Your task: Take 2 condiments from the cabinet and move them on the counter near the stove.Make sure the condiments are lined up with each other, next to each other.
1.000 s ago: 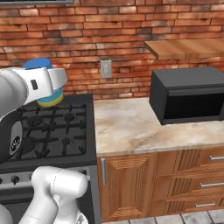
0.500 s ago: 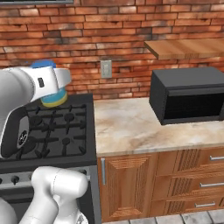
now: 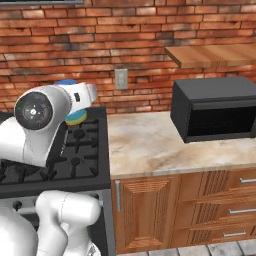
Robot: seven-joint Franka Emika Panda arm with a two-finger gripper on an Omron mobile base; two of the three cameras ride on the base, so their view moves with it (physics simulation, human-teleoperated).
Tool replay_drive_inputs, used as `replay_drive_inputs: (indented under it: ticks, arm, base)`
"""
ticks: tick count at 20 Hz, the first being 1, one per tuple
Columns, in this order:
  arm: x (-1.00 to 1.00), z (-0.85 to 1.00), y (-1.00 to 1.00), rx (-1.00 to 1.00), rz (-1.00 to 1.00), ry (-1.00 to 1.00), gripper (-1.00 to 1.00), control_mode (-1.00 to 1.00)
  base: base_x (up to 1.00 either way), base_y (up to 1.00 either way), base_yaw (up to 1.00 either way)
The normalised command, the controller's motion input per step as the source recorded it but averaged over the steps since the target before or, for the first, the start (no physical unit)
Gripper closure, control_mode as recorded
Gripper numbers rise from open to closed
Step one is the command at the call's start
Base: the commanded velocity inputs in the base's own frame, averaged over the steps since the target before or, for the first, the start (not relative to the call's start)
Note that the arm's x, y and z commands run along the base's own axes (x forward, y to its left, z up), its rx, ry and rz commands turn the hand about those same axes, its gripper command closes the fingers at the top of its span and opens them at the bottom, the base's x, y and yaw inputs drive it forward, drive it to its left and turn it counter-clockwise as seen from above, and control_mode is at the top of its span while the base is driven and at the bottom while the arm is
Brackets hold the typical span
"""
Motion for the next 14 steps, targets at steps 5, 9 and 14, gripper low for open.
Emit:
replay_drive_inputs:
  ticks: [5, 9, 14]
  arm:
    - [0.50, -0.44, -0.09, 0.00, 0.28, 0.00, 1.00, -1.00]
    - [0.49, -0.20, -0.15, 0.00, 0.19, 0.01, 1.00, -1.00]
    - [0.44, -0.23, -0.21, 0.00, 0.14, 0.01, 1.00, -1.00]
  base:
    - [0.00, 0.00, 0.00]
    - [0.00, 0.00, 0.00]
    - [0.00, 0.00, 0.00]
